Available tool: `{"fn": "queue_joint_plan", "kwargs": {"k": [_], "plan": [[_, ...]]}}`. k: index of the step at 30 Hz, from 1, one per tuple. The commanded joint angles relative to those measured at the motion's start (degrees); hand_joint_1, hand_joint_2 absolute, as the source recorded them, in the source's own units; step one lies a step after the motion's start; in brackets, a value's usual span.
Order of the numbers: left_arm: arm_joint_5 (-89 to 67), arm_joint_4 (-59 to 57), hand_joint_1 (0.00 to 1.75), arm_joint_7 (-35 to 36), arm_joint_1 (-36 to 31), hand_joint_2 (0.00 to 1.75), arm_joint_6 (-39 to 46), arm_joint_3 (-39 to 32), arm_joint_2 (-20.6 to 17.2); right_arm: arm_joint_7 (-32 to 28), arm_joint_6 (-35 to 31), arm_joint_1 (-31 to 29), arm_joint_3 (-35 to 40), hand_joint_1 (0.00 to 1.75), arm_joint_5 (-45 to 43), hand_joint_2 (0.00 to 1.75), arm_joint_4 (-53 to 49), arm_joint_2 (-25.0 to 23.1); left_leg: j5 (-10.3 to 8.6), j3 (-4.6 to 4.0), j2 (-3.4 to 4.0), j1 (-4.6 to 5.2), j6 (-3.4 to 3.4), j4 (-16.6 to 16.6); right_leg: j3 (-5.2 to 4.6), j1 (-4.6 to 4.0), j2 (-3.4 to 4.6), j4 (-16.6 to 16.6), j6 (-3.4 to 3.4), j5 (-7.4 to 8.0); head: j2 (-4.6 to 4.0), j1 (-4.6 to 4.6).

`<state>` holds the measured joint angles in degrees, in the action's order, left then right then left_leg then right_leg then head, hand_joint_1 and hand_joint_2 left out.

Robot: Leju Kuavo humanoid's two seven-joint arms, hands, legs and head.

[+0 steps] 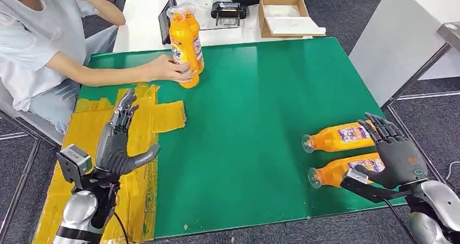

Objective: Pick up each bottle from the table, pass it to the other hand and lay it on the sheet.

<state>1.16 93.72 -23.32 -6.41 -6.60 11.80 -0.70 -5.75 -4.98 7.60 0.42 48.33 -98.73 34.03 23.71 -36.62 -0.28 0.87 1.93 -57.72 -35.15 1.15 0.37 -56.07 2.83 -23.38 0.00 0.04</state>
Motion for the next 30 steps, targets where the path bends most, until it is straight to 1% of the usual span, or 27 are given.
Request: {"fn": "queue_joint_plan", "kwargs": {"k": [1,3,4,5,6,8,10,12,13,14,15,16,17,18,19,21,22,23,24,26,27,28,29,30], "plan": [[0.6,-4.1,0.0,0.5,-2.4,1.75,-0.5,0.6,-1.0,0.1,0.6,-3.4,0.8,0.0,0.0,1.75,5.3,-0.7,0.13,0.4,0.02,-0.12,-0.18,0.0,0.45,-0.13,-0.04,0.1,-0.15,-0.08,0.0,0.0],[1.1,-4.7,0.0,0.7,-2.6,1.75,-0.8,0.6,-0.9,0.2,1.0,-5.1,1.6,0.0,0.1,1.75,7.2,-0.2,0.03,0.2,0.04,-0.05,-0.11,0.0,0.22,-0.06,0.01,0.1,-0.09,0.01,0.0,0.0],[1.6,-5.2,0.0,1.0,-2.7,1.75,-1.2,0.6,-0.9,0.2,1.1,-5.9,2.1,0.0,0.1,1.75,8.3,0.0,0.08,0.32,0.07,-0.08,-0.15,0.0,0.35,-0.09,0.02,0.1,-0.13,-0.02,0.0,0.0],[2.5,-5.5,0.0,1.3,-2.8,1.75,-1.9,0.6,-1.0,0.2,1.1,-6.5,2.5,0.0,0.1,1.75,8.9,0.2,0.03,0.22,0.07,-0.04,-0.11,0.0,0.23,-0.05,0.04,0.1,-0.09,0.02,0.0,-0.02],[3.0,-6.3,0.0,1.4,-3.0,1.75,-2.2,0.7,-1.1,0.3,1.3,-8.0,3.3,0.0,0.5,1.75,10.4,0.3,0.08,0.37,0.12,-0.09,-0.17,0.0,0.38,-0.1,0.07,0.1,-0.14,0.0,0.0,0.0],[3.5,-7.2,0.0,1.6,-3.1,1.75,-2.5,0.7,-1.1,0.4,1.4,-10.1,4.6,0.0,1.6,1.75,12.6,0.2,0.01,0.19,0.07,-0.05,-0.09,0.1,0.21,-0.05,0.04,0.1,-0.08,0.03,0.0,0.0],[3.5,-7.7,0.0,1.6,-3.3,1.75,-2.7,0.8,-1.1,0.4,1.3,-12.4,6.1,0.0,2.4,1.75,14.9,0.2,0.1,0.45,0.17,-0.11,-0.19,0.0,0.47,-0.13,0.11,0.1,-0.16,0.0,0.0,-0.02],[3.7,-8.1,0.0,1.7,-3.5,1.75,-2.8,0.9,-1.1,0.4,1.5,-14.3,7.0,0.0,2.7,1.75,16.7,0.2,0.02,0.23,0.16,-0.06,-0.1,0.1,0.23,-0.07,0.12,0.1,-0.09,0.06,0.0,-0.02],[3.7,-8.2,0.0,1.7,-3.6,1.75,-2.9,1.0,-1.1,0.3,1.5,-15.1,7.5,0.0,2.9,1.75,17.7,0.2,0.1,0.48,0.23,-0.11,-0.18,0.1,0.48,-0.12,0.17,0.2,-0.15,0.02,0.0,0.0],[3.7,-8.2,0.0,1.7,-3.6,1.75,-2.9,1.0,-1.1,0.3,1.5,-15.1,7.5,0.0,2.9,1.75,17.7,0.2,0.05,0.3,0.19,-0.09,-0.13,0.0,0.31,-0.1,0.15,0.1,-0.1,0.05,0.0,0.0],[3.7,-8.2,0.0,1.7,-3.6,1.75,-2.9,1.0,-1.1,0.3,1.5,-15.1,7.5,0.0,2.9,1.75,17.7,0.2,0.11,0.46,0.23,-0.11,-0.18,0.0,0.46,-0.13,0.18,0.2,-0.15,0.01,0.0,-0.04],[3.7,-8.2,0.0,1.7,-3.6,1.75,-2.9,1.0,-1.1,0.3,1.5,-15.1,7.5,0.0,2.9,1.75,17.7,0.2,0.06,0.3,0.15,-0.08,-0.12,0.0,0.31,-0.09,0.09,0.1,-0.1,0.01,0.0,-0.02],[3.7,-8.2,0.0,1.7,-3.6,1.75,-2.9,1.0,-1.1,0.3,1.5,-15.1,7.5,0.0,2.9,1.75,17.7,0.2,0.09,0.4,0.13,-0.12,-0.17,0.0,0.44,-0.13,0.05,0.1,-0.14,-0.02,0.0,0.0],[3.7,-8.2,0.0,1.7,-3.6,1.75,-2.9,1.0,-1.1,0.3,1.5,-15.1,7.5,0.0,2.9,1.75,17.7,0.2,0.05,0.32,0.06,-0.08,-0.13,0.0,0.35,-0.1,0.02,0.1,-0.11,-0.01,0.0,0.0],[3.7,-8.2,0.0,1.7,-3.6,1.75,-2.9,1.0,-1.1,0.3,1.5,-15.1,7.5,0.0,2.9,1.75,17.7,0.2,0.11,0.46,0.05,-0.12,-0.19,0.0,0.51,-0.13,0.01,0.1,-0.15,-0.05,0.0,-0.02],[3.7,-8.2,0.0,1.7,-3.6,1.75,-2.9,1.0,-1.1,0.3,1.5,-15.1,7.5,0.0,2.9,1.75,17.7,0.2,0.03,0.22,0.01,-0.06,-0.1,0.0,0.25,-0.07,0.03,0.1,-0.08,0.0,0.0,-0.02],[3.7,-8.2,0.0,1.7,-3.6,1.75,-2.9,1.0,-1.1,0.3,1.5,-15.1,7.5,0.0,2.9,1.75,17.7,0.2,0.09,0.36,0.05,-0.09,-0.15,0.0,0.4,-0.1,0.05,0.1,-0.13,-0.03,0.0,0.0],[3.7,-8.2,0.0,1.7,-3.6,1.75,-2.9,1.0,-1.1,0.3,1.5,-15.1,7.5,0.0,2.9,1.75,17.7,0.2,0.06,0.28,0.04,-0.09,-0.13,0.0,0.33,-0.1,0.05,0.1,-0.11,-0.01,0.0,-0.02],[3.7,-8.2,0.0,1.7,-3.6,1.75,-2.9,1.0,-1.1,0.3,1.5,-15.1,7.5,0.0,2.9,1.75,17.7,0.2,0.1,0.38,0.04,-0.09,-0.16,0.0,0.43,-0.11,0.04,0.1,-0.13,-0.04,0.0,-0.02],[3.7,-8.2,0.0,1.7,-3.6,1.75,-2.9,1.0,-1.1,0.3,1.5,-15.1,7.5,0.0,2.9,1.75,17.7,0.2,0.03,0.21,0.01,-0.07,-0.11,0.0,0.26,-0.08,0.02,0.1,-0.1,0.01,0.0,0.0],[3.7,-8.2,0.0,1.7,-3.6,1.75,-2.9,1.0,-1.1,0.3,1.5,-15.1,7.5,0.0,2.9,1.75,17.7,0.2,0.11,0.42,0.03,-0.11,-0.18,0.0,0.47,-0.12,0.02,0.1,-0.15,-0.05,0.0,-0.02],[3.7,-8.2,0.0,1.7,-3.6,1.75,-2.9,1.0,-1.1,0.3,1.5,-15.1,7.5,0.0,2.9,1.75,17.7,0.2,0.04,0.27,0.01,-0.07,-0.13,0.0,0.31,-0.07,0.01,0.1,-0.1,-0.01,0.0,-0.02],[3.7,-8.2,0.0,1.7,-3.6,1.75,-2.9,1.0,-1.1,0.3,1.5,-15.1,7.5,0.0,2.9,1.75,17.7,0.2,0.1,0.39,0.04,-0.11,-0.18,0.0,0.45,-0.12,0.03,0.1,-0.15,-0.04,0.0,0.0],[3.7,-8.2,0.0,1.7,-3.6,1.75,-2.9,1.0,-1.1,0.3,1.5,-15.1,7.5,0.0,2.9,1.75,17.7,0.2,0.07,0.31,0.02,-0.09,-0.15,0.0,0.36,-0.1,0.02,0.1,-0.13,-0.02,0.0,-0.02]]}}
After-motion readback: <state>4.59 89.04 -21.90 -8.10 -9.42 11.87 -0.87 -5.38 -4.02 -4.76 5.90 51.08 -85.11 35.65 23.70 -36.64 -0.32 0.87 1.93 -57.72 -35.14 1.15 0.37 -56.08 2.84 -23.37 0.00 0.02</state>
